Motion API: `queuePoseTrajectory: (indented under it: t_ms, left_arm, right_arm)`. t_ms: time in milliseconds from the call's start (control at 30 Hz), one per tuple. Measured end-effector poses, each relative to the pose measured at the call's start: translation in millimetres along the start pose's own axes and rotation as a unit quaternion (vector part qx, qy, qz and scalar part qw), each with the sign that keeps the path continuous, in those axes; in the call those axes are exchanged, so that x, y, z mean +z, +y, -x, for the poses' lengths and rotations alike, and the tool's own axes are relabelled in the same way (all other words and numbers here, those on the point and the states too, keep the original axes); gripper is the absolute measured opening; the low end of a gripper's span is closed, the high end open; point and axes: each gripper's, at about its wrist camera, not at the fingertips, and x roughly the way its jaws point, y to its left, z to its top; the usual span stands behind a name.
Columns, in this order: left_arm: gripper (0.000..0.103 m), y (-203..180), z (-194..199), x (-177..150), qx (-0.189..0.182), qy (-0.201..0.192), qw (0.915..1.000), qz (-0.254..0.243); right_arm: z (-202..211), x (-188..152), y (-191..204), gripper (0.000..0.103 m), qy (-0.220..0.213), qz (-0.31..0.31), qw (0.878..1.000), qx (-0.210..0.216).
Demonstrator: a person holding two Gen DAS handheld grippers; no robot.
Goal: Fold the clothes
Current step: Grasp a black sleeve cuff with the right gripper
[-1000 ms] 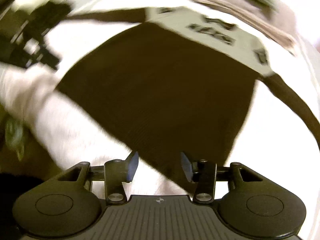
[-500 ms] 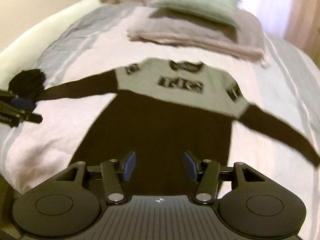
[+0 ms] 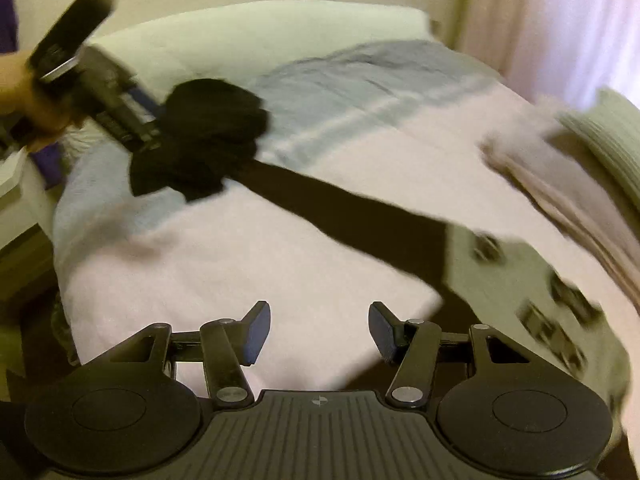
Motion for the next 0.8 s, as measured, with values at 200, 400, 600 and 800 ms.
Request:
queuePoseTrajectory:
  t_ms: [200,400,600,800]
  left_arm:
    - [0.080,95.8,-47.0,9.3,-0.009,-0.006,0.9996,-0.026]
    - [0.080,171.7,-125.5,4.0,-0.035,0.017,0.9977,-0.056]
    - [0.080,216.5,-156.0,-2.1,-0.052,0.020,0.9976,-0.041]
    - [0.080,227.3,-157.3,0.4,-0.065,0.018,0.9972,-0.033]
  right_arm:
    - [-114.6,70.3,50.8,0.049,-0.008,0.026,1.000,0.000]
    - [-249.2,118.4,90.0,0.035,0.006,0.098,0.995,0.024]
    - [-325.0,120.3,113.7,0.033,0.031,0.213,0.976,0.025]
    - [-328.2,123.4,100.0,0.002,0.020,0.192,0.981,0.019]
